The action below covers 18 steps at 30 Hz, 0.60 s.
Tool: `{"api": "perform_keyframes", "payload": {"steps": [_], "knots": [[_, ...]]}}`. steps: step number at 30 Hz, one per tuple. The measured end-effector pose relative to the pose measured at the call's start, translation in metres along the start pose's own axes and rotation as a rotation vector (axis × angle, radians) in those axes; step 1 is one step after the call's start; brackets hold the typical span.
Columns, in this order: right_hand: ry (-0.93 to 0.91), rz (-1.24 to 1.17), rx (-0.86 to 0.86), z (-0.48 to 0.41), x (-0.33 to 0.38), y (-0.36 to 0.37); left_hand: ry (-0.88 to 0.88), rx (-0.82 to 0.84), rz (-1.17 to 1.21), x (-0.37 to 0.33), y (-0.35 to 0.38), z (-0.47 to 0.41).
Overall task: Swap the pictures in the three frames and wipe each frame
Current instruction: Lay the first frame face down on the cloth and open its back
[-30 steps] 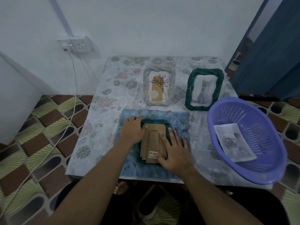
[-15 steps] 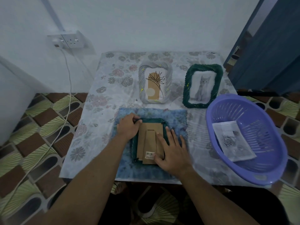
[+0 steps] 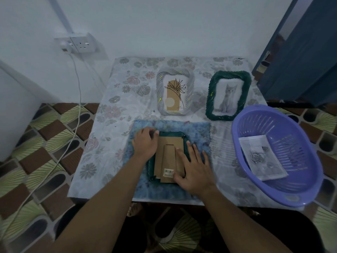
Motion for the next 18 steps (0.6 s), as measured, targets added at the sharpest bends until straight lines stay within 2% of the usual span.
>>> {"api": "perform_keyframes", "payload": {"steps": [2, 4, 9, 18], "knots": [[0.005, 0.007, 0.009, 0.000, 0.000, 0.001, 0.100, -0.014, -0.040, -0.008, -0.006, 0.016], [0.011, 0.011, 0.019, -0.001, 0.000, 0.001, 0.189, 0.039, -0.172, -0.010, -0.003, 0.033], [0.027, 0.019, 0.025, -0.001, -0.001, 0.001, 0.208, 0.176, -0.474, 0.013, 0.012, 0.061], [0.054, -0.069, 0.028, -0.003, -0.003, -0.002, 0.205, 0.201, -0.548, 0.010, 0.011, 0.067]]}}
Point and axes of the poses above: each hand's wrist, its own z-axis away from the middle knuckle, its own y-axis out of the palm, x = y × z, the point moved 10 cm from there along -z, towards the middle knuckle, and after that the axes turned 8 degrees about -z, right-handed, at the moved point
